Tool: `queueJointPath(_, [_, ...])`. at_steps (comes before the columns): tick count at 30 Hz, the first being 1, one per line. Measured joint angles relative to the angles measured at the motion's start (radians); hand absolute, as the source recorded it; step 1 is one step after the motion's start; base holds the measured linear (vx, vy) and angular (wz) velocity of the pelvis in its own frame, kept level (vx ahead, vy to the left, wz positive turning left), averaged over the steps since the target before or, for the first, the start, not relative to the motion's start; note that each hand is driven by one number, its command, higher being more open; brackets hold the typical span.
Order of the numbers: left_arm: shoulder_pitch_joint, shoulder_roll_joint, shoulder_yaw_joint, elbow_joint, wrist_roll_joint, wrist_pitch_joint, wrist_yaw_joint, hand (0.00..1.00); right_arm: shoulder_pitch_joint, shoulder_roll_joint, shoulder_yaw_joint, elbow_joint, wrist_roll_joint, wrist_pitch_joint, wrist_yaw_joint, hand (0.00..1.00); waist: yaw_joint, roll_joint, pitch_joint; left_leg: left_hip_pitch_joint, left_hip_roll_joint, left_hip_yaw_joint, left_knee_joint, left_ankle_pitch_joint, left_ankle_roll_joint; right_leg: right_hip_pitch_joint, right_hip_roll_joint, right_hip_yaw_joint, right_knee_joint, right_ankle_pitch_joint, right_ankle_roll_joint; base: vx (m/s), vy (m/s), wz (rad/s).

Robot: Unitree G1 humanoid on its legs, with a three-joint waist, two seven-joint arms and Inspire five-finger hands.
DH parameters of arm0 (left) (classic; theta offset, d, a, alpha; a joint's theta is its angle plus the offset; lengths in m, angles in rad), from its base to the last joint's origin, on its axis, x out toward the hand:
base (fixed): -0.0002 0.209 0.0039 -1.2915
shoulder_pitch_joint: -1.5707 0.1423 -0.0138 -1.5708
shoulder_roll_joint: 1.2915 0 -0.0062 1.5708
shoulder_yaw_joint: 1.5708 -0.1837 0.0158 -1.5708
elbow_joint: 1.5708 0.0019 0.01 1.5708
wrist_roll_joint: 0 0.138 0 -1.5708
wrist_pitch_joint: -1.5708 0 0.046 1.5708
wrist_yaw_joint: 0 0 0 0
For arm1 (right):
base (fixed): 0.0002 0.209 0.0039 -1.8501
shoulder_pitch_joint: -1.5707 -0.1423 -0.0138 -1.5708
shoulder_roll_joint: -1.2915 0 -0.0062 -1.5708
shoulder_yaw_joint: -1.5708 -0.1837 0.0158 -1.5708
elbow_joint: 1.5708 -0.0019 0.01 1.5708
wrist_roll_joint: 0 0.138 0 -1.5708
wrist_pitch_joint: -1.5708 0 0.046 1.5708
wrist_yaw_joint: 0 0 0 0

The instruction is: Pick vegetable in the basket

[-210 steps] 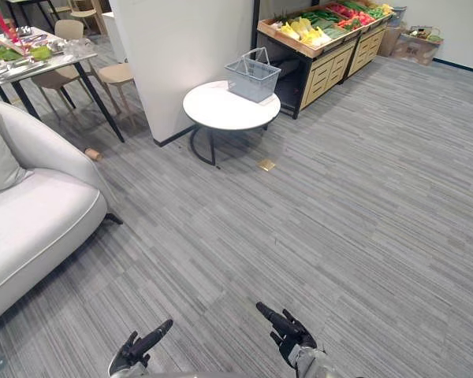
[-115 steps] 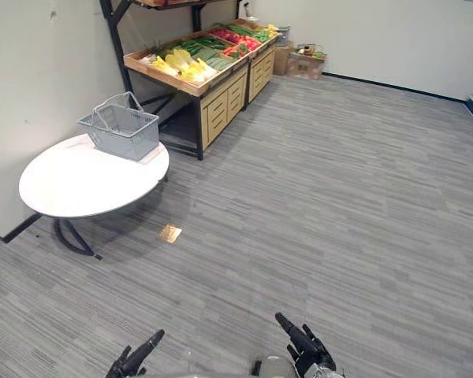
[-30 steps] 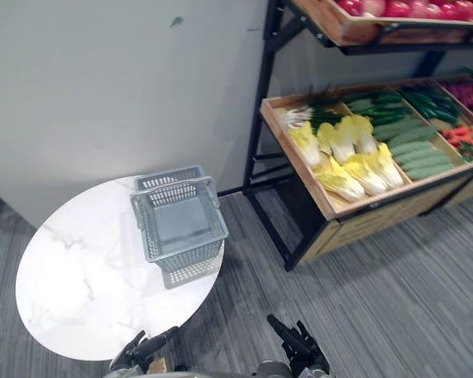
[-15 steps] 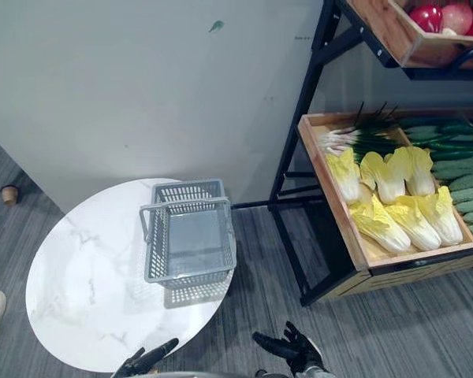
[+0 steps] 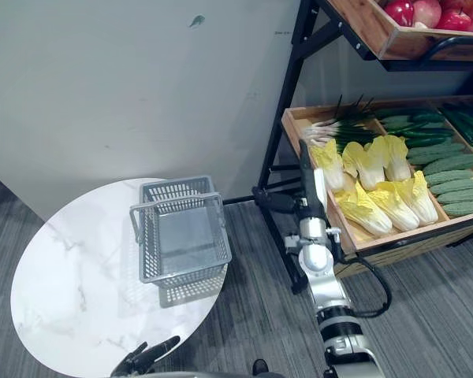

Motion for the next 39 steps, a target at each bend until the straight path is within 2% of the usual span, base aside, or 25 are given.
queueJointPath(7, [0.020, 0.001, 0.021, -0.012, -0.037, -0.003, -0.009, 1.00, -0.005, -0.023, 0.087, 0.033, -0.178, -0.003, -0.033, 1.00, 0.003, -0.004, -0.001, -0.006, 0.000, -0.006, 0.000, 0.002, 0.000, 0.000, -0.002, -0.009, -0.004, 0.002, -0.002, 0.00, -0.001, 0.01])
queueJointPath(11, [0.034, 0.003, 0.024, -0.012, -0.035, -0.009, -0.020, 1.00, -0.010, -0.061, 0.138, 0.062, -0.221, -0.013, -0.034, 1.00, 0.004, -0.004, -0.001, -0.013, 0.000, -0.022, -0.005, 0.009, -0.001, 0.001, -0.003, -0.022, -0.009, 0.002, -0.002, 0.01, -0.009, 0.10])
queueJointPath(15, [0.042, -0.003, 0.065, -0.014, -0.017, -0.016, -0.045, 1.00, -0.065, -0.091, 0.237, 0.130, -0.335, -0.031, -0.051, 1.00, 0.007, -0.003, -0.001, -0.018, 0.001, -0.030, -0.015, 0.019, -0.002, 0.000, -0.003, -0.031, -0.015, 0.003, 0.000, 0.00, -0.008, 0.06])
queueJointPath(21, [0.043, -0.008, 0.099, -0.020, 0.027, -0.023, -0.085, 1.00, -0.151, -0.088, 0.318, 0.213, -0.414, -0.035, -0.079, 1.00, 0.026, -0.001, 0.001, -0.024, 0.001, -0.051, -0.017, 0.029, -0.002, 0.001, -0.005, -0.053, -0.018, 0.006, 0.002, 0.01, -0.004, 0.11])
queueJointPath(25, [0.042, -0.013, 0.101, -0.031, 0.043, -0.023, -0.094, 1.00, -0.215, -0.081, 0.352, 0.265, -0.415, 0.002, -0.094, 1.00, 0.048, 0.003, 0.004, -0.028, 0.001, -0.054, -0.017, 0.034, -0.001, 0.003, -0.006, -0.057, -0.027, 0.014, 0.002, 0.00, 0.000, 0.00])
queueJointPath(29, [0.044, -0.019, 0.114, -0.045, 0.043, -0.022, -0.094, 1.00, -0.248, -0.065, 0.357, 0.301, -0.414, 0.047, -0.094, 1.00, 0.050, 0.006, 0.015, -0.032, 0.001, -0.075, -0.017, 0.039, -0.001, 0.017, -0.008, -0.076, -0.037, 0.019, 0.002, -0.01, 0.000, 0.14])
queueJointPath(33, [0.048, -0.032, 0.139, -0.069, 0.043, -0.023, -0.094, 1.00, -0.286, -0.039, 0.377, 0.345, -0.414, 0.093, -0.090, 1.00, 0.068, 0.009, 0.030, -0.036, 0.002, -0.081, -0.018, 0.045, -0.003, 0.017, -0.008, -0.082, -0.038, 0.019, 0.002, -0.01, 0.001, 0.04])
queueJointPath(39, [0.050, -0.038, 0.141, -0.095, 0.043, -0.021, -0.086, 1.00, -0.347, -0.007, 0.429, 0.382, -0.413, 0.157, -0.035, 1.00, 0.087, 0.013, 0.047, -0.044, 0.002, -0.098, -0.018, 0.049, -0.004, 0.018, -0.009, -0.101, -0.040, 0.019, 0.002, 0.01, 0.004, 0.08])
